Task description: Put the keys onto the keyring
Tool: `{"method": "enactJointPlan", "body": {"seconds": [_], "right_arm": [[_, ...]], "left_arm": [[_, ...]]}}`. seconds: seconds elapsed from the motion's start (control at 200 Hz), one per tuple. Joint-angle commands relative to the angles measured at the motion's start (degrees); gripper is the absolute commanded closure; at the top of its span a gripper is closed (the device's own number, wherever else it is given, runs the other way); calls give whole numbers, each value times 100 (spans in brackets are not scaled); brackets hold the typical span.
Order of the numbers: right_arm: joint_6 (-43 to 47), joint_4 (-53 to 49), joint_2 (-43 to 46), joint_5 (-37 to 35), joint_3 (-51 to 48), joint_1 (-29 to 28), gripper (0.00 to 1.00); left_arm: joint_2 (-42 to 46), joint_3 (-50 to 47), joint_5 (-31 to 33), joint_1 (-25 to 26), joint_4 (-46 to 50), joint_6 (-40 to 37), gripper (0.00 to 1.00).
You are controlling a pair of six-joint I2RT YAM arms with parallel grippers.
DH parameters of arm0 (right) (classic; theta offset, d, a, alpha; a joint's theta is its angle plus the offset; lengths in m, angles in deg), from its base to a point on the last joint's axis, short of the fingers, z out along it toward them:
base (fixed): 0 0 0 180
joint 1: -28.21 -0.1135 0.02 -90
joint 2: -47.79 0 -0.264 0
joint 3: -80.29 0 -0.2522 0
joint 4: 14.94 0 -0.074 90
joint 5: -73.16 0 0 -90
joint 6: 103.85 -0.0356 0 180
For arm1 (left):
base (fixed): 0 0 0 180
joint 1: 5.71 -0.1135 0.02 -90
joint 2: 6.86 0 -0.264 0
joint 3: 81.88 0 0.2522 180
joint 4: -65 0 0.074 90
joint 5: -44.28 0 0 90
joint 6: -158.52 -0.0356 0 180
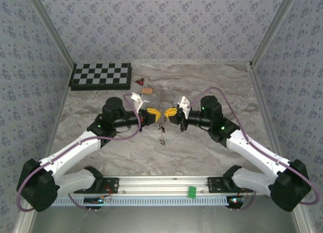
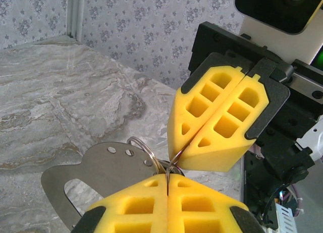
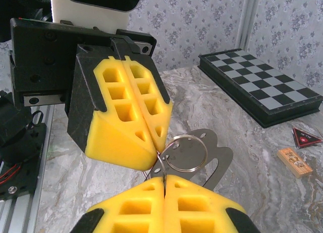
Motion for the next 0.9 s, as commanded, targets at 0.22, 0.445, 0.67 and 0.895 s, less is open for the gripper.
{"method": "enactJointPlan", "body": {"seconds": [0.22, 0.445, 0.67, 0.895], "right_arm": [[100, 51, -12, 233, 88, -93, 100], [104, 32, -34, 292, 110, -127, 100], [123, 24, -21, 302, 114, -149, 100], [153, -1, -1, 308, 141, -197, 100]], "left_arm": [[-3, 132, -120, -18, -300, 43, 100], [-29, 131, -134, -17, -313, 62, 100], [-48, 127, -162, -12, -322, 61, 100], [-92, 150, -197, -9, -330, 76, 100]]}}
